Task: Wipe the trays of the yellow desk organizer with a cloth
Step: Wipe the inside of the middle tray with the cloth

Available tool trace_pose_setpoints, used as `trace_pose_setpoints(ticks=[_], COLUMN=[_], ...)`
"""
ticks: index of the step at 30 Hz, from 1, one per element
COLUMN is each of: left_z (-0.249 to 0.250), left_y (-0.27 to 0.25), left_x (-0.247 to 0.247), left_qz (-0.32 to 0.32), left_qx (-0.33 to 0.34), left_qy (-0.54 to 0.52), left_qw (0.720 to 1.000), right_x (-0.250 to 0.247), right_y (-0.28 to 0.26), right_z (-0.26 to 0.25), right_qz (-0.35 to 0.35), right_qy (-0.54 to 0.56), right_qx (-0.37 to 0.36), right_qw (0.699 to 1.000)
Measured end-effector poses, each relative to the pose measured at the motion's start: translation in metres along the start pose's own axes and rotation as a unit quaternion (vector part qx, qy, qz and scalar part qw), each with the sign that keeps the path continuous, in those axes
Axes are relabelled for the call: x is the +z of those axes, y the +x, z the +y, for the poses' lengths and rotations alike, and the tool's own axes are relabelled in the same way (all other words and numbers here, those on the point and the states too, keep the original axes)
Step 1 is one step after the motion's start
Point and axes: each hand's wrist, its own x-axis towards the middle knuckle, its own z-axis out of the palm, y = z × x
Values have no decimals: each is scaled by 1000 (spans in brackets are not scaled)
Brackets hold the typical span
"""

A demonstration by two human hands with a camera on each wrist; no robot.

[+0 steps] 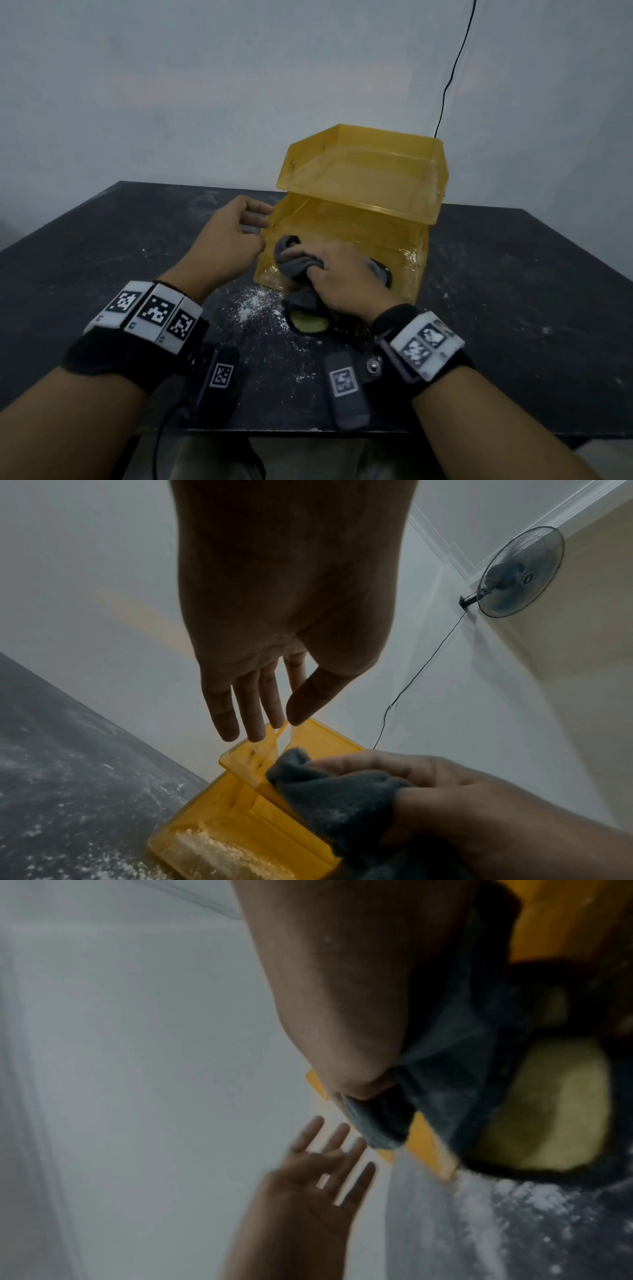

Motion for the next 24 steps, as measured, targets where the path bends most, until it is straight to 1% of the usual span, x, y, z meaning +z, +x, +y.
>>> trace_pose_setpoints(ticks=[1,2,3,4,5,6,7,8,9,10,13,14,15,16,17,18,19,20,21,22,23,24], left_z=[0,0,0,0,0,-1,-2,-3,-3,-3,-1,0,0,1,1,1,1,0,0,-2,-3,-4], left_y=[0,0,-1,-1,-1,-2,-2,-3,-4,-4,-4,-3,-3,-3,-3,-4,-4,-5,-6,-8,-10,-11], left_x=[0,1,2,2,3,4,5,6,7,8,10,9,9,8,6,5,3,1,0,0,0,1], left_qz=[0,-1,-4,-6,-7,-8,-10,-12,-14,-15,-17,-18,-19,-20,-20,-19,-16,-12,-9,-8,-8,-7], left_qx=[1,1,1,1,1,1,0,-1,-2,-1,5,7,9,10,9,9,8,7,5,3,3,3], left_qy=[1,-1,-4,-7,-8,-8,-8,-7,-6,-4,-6,-6,-5,-4,-4,-4,-5,-5,-3,0,3,4], left_qw=[1000,1000,1000,1000,1000,1000,1000,1000,1000,1000,1000,1000,1000,1000,1000,1000,1000,1000,1000,1000,1000,1000], right_x=[-4,-10,-16,-20,-24,-25,-24,-22,-19,-17,-8,-4,0,2,2,1,-1,-4,-5,-5,-2,2], right_y=[-5,-9,-11,-12,-11,-9,-4,0,5,8,10,8,5,1,-2,-4,-4,-4,-3,-4,-3,-3], right_z=[-2,-1,2,5,11,15,20,20,19,15,3,2,2,1,3,5,6,6,6,4,-1,-5], right_qz=[2,36,96,162,209,223,205,177,149,124,31,1,-20,-24,-7,33,91,144,167,153,115,69], right_qy=[32,58,72,63,35,2,-28,-49,-64,-65,-21,8,38,65,93,110,106,78,42,5,-24,-34], right_qx=[-5,7,40,84,134,179,215,234,235,217,95,58,38,33,33,36,47,63,87,103,100,75], right_qw=[999,998,992,981,968,958,954,955,958,966,995,998,998,997,995,993,989,984,981,983,988,994])
